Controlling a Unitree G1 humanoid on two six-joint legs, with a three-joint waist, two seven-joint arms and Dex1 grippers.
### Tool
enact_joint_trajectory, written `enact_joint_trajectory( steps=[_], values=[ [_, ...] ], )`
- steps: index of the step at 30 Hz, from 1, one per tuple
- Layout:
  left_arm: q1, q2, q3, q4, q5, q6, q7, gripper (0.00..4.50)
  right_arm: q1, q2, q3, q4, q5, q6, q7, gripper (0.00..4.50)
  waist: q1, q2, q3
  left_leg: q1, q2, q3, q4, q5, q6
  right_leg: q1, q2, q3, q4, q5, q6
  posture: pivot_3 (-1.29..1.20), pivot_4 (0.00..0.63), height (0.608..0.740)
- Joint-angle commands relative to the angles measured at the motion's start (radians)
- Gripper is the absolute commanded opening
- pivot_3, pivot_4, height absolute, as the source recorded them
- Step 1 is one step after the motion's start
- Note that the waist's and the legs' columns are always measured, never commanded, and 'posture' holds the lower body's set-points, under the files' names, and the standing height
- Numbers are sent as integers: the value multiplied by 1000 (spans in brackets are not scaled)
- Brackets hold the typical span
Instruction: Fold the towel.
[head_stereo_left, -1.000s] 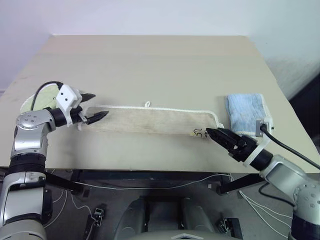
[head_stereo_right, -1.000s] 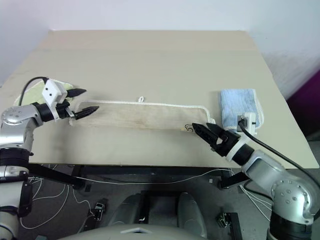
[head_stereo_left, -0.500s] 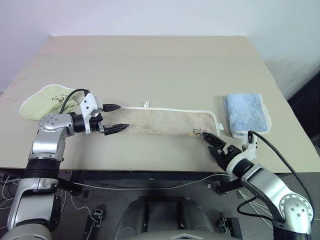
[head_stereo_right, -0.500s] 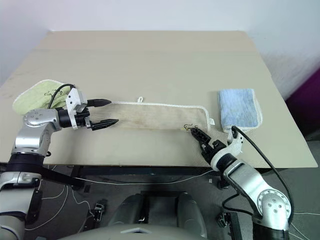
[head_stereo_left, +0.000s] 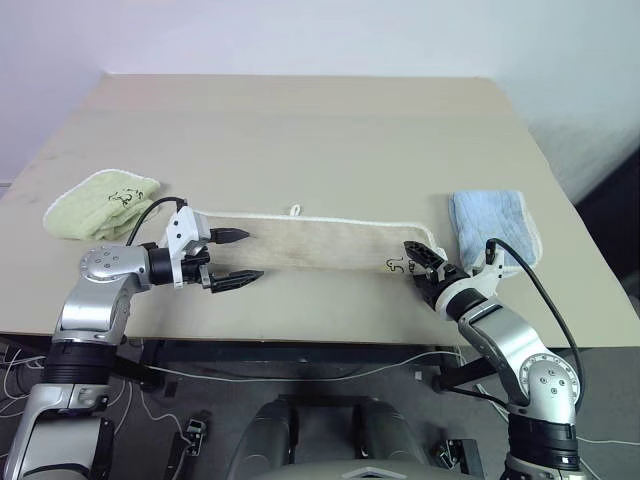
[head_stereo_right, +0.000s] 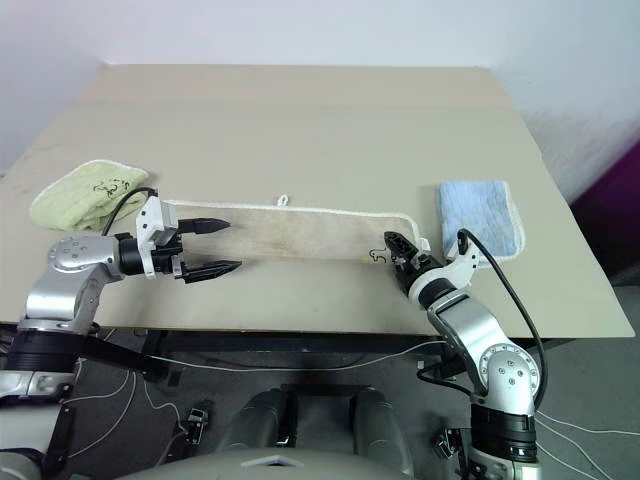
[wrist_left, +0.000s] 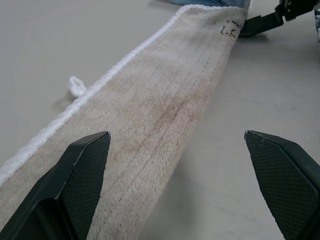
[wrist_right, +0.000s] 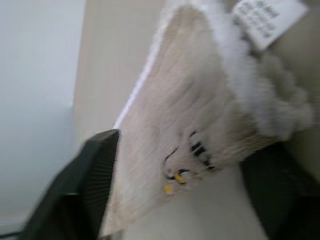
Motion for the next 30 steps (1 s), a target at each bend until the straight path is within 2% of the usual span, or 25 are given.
enact_joint_trajectory(
  steps=[1, 8, 15, 21, 26, 30],
  values=[
    [9, 17, 23, -44, -19, 5, 10, 4500, 15, 8, -52, 24, -50, -46, -21, 2464, 1, 0, 0, 0, 0, 0, 0, 0, 0, 0, 0, 0, 0, 0, 0, 0, 150, 740],
    [9, 14, 20, -39, -19, 2, 14, 4500, 12, 2, -93, 8, -57, -70, -6, 99, 5, 0, 0, 0, -1, 0, 0, 0, 0, 0, -1, 0, 0, 0, 0, 0, 150, 740],
    [-5, 2, 11, -13, -12, -11, 15, 4500, 30, -63, -126, -66, -41, -46, 15, 41, 6, 1, 1, -1, -1, 0, -1, 0, 0, -1, -1, 0, -1, 0, 0, 0, 150, 740],
    [-9, -5, 7, -2, -9, -20, 17, 4500, -22, -249, -86, -160, -126, 42, 135, 41, -1, 4, 2, -3, -1, 0, -1, 0, 0, -3, -1, 0, -1, 0, 0, 0, 150, 740],
    [-8, -18, 2, -4, -5, -24, 24, 4500, -138, -485, 110, -227, -385, 178, 370, 41, -2, 4, 2, -4, 0, 0, -1, 0, 0, -4, 1, 0, -1, 0, 0, 0, 150, 740],
    [-3, -26, -2, -10, -4, -26, 33, 4500, -234, -574, 298, -219, -592, 228, 553, 41, 1, 4, 2, -6, 0, 0, 0, 0, 0, -5, 0, -1, -1, 0, 0, 0, 150, 740]
  ],
)
